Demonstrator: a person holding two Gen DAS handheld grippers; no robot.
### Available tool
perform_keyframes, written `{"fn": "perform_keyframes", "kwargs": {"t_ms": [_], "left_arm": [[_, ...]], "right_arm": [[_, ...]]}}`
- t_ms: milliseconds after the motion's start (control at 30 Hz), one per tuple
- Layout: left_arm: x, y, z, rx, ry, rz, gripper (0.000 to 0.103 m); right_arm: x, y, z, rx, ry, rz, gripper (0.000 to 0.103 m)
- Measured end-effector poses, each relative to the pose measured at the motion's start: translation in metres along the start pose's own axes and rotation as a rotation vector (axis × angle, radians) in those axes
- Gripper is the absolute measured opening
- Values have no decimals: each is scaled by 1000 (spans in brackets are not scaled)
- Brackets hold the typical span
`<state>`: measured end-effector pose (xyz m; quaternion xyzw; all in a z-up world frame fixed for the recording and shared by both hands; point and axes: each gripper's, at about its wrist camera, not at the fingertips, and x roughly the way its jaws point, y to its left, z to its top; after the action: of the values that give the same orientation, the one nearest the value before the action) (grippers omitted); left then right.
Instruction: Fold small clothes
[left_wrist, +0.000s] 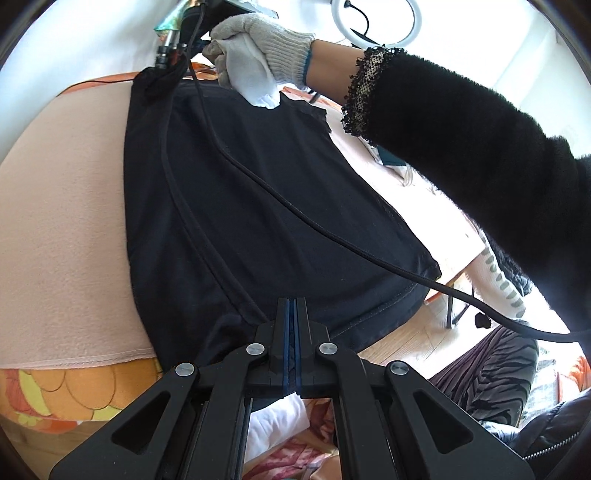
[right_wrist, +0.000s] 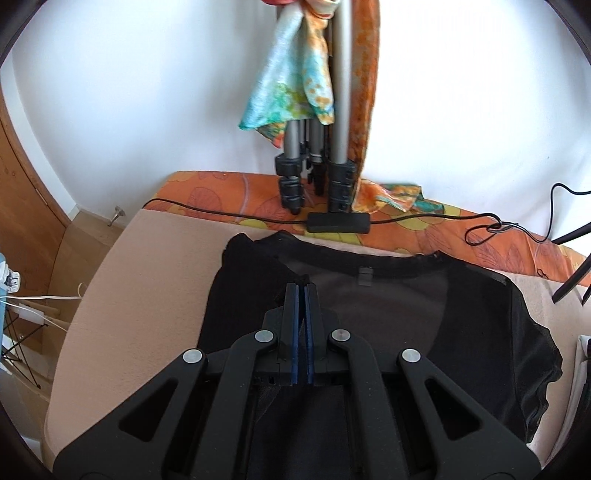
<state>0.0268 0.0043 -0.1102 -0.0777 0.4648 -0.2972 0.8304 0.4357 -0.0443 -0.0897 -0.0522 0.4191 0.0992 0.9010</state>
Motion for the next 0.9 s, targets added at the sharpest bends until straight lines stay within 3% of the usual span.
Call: {"fn": "perform_keyframes", "kwargs": {"t_ms": [233,500,667,700,800,900], "left_arm": [[8,-11,0,22,16,-4,0],[-8,-1,-16,-4,13,-70,0],[-18,-16,-11,107,-39,40,2],[-16,-17,-9,106,-24,49,9],[-6,-18,-11,105,9,87,46],[7,-21,-13,121,47,135,51]], "right_arm": [[12,-32,-12,28,20,-41,4],[13,-41,-16,30,19,-62,4],[14,-39,-18,36,21,-49,4],[14,-36,-18,27,23,-51,4],[15,-31,-20,12,24,-52,4],[14,-27,-20,2,23,-44,4]]}}
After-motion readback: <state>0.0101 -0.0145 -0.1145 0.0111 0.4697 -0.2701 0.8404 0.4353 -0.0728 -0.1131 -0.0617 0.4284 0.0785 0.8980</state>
